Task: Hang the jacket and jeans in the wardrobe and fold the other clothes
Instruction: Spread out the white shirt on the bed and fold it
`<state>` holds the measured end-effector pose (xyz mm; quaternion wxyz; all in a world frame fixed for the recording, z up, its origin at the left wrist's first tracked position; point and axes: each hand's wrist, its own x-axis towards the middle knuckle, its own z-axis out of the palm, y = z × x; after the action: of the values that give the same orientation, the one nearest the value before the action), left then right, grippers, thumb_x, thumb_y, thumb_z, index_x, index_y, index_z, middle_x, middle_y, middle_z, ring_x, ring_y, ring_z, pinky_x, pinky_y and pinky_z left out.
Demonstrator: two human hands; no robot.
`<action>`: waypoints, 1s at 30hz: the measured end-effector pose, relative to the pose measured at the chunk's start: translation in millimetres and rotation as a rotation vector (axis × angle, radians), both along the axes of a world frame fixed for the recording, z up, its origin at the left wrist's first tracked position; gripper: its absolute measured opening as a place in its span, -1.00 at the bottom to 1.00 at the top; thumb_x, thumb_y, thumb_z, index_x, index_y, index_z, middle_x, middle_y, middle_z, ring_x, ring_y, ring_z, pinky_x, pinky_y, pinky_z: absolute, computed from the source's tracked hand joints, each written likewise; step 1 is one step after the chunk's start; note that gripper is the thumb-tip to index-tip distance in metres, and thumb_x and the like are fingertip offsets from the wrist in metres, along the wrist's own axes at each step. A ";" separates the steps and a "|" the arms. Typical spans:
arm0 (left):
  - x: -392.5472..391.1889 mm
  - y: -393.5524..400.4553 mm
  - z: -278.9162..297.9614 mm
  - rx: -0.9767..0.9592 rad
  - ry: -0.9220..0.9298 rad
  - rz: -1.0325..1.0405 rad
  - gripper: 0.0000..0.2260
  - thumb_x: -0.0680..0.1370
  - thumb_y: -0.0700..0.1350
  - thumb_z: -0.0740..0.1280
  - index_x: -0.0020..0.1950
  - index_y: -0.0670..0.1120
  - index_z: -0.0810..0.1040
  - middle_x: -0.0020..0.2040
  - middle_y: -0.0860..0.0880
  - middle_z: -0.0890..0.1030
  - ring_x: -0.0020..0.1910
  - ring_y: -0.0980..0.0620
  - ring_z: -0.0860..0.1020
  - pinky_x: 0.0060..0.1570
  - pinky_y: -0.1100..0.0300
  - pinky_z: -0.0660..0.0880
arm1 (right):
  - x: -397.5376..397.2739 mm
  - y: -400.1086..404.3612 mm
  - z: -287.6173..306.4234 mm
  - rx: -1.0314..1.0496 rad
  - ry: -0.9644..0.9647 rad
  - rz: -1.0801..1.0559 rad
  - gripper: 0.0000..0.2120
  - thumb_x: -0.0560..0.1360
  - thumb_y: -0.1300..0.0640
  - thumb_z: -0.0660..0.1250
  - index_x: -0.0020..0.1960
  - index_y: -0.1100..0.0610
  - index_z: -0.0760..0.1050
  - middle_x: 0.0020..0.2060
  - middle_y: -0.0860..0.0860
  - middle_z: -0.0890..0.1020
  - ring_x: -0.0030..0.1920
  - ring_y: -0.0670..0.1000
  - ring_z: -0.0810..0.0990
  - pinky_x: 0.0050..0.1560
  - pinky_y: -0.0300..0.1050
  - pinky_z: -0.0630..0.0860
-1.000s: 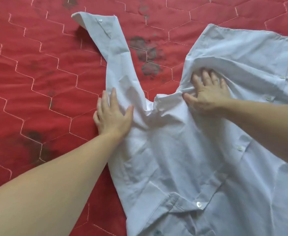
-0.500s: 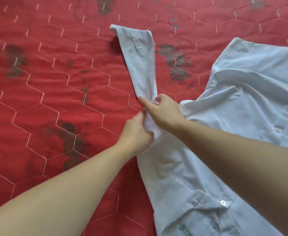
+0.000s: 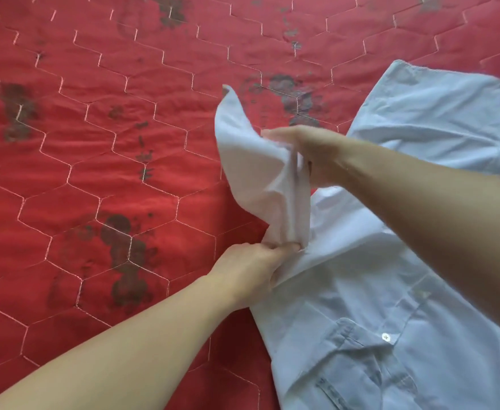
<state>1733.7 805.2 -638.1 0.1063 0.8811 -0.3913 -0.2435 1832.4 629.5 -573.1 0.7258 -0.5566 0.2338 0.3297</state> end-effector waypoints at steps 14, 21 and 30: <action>15.8 -30.9 4.3 0.285 -0.109 0.045 -0.44 0.56 -0.23 0.13 0.49 0.20 0.14 0.16 0.03 0.49 -0.02 -0.15 0.59 -0.20 0.01 0.45 | -52.1 -185.9 37.5 0.418 -0.355 -0.497 -0.61 0.55 0.13 0.12 0.34 0.15 0.41 0.34 0.07 0.42 0.29 0.04 0.42 0.42 -0.06 0.31; 19.1 -47.6 0.9 0.141 -0.022 0.302 -0.60 0.45 -0.20 0.24 0.26 0.05 0.33 0.10 0.02 0.61 -0.06 -0.21 0.58 -0.16 -0.05 0.51 | -99.2 -209.7 -19.3 -0.306 0.059 -0.438 -0.86 0.57 0.14 0.29 0.11 0.05 0.55 -0.16 -0.05 0.68 -0.22 -0.08 0.65 -0.13 -0.16 0.57; 21.3 -65.2 2.7 -0.032 -0.012 0.337 -0.72 0.38 -0.23 0.28 0.06 -0.01 0.44 -0.28 0.04 0.47 -0.22 -0.17 0.48 -0.28 0.00 0.42 | -74.8 -241.5 -6.3 -0.427 -0.135 -0.761 -0.79 0.47 0.18 0.32 0.09 0.04 0.56 -0.08 -0.06 0.63 -0.18 -0.08 0.61 -0.25 -0.20 0.52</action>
<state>1755.0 740.0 -635.5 0.1573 0.9338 -0.2426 -0.2107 1757.6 388.0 -579.4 0.6777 -0.5888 0.4373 -0.0538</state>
